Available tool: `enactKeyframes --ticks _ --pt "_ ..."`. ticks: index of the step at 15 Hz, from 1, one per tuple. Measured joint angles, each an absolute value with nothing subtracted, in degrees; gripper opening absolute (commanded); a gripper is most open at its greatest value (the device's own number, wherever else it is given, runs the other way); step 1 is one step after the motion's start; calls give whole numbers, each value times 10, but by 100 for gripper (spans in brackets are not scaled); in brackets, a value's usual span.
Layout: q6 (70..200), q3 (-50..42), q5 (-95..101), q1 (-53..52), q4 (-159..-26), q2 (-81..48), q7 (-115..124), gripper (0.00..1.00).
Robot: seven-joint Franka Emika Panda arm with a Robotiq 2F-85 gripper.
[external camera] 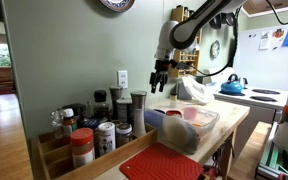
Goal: Put the blue cup and red cup inside the container
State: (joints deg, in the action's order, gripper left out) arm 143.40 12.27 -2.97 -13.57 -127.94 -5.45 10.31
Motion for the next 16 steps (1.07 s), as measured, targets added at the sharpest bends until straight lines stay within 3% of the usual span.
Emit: enactKeyframes --ticks 9,16 --pt "1409 42 -61 -48 -1419 16 96 100" --pt "1387 35 -54 -39 -1425 7 96 100"
